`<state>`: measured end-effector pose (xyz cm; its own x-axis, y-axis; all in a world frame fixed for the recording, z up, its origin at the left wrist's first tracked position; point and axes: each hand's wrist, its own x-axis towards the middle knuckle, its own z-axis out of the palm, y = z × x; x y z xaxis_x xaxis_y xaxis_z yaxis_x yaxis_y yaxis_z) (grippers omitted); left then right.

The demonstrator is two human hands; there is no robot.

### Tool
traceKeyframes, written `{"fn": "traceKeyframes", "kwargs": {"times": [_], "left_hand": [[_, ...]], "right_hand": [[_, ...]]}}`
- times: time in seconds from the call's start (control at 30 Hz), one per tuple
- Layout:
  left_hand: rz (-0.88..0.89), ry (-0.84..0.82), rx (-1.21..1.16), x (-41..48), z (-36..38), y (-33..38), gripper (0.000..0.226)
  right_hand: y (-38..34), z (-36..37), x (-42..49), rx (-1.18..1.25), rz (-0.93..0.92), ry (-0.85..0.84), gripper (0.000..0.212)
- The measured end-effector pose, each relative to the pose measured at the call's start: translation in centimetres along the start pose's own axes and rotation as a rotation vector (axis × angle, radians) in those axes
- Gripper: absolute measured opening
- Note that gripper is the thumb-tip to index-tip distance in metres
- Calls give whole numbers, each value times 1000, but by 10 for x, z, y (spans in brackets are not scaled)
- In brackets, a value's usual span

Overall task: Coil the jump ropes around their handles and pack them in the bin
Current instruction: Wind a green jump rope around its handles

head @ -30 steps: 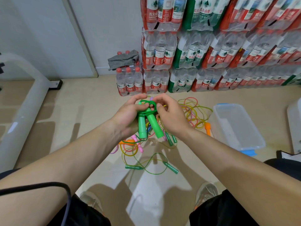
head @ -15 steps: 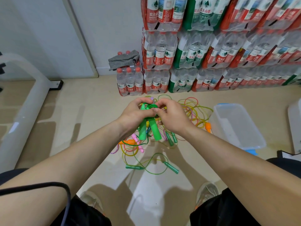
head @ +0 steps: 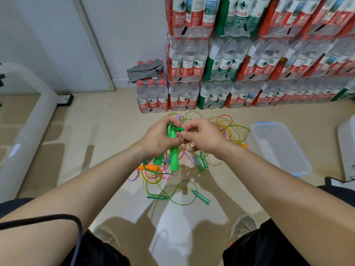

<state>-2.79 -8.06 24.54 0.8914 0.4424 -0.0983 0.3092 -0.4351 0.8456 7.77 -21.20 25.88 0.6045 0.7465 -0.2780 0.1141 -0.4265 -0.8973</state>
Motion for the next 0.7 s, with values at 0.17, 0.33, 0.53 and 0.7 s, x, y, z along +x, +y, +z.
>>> {"fn": "traceKeyframes", "kwargs": {"times": [0.17,0.33,0.53,0.7], "left_hand": [[55,-19,208,-1,-2,0,38],[59,-15,328,-2,1,1,41],[117,4,380,1,-1,-1,41],[114,13,309,0,-1,-1,42]], "right_hand": [[2,4,1,-150,-32,21,16],[0,11,-2,-270,-41,52,24],[4,16,1,-231,-100,156,11],[8,13,3,-152,-124,149,10]]}}
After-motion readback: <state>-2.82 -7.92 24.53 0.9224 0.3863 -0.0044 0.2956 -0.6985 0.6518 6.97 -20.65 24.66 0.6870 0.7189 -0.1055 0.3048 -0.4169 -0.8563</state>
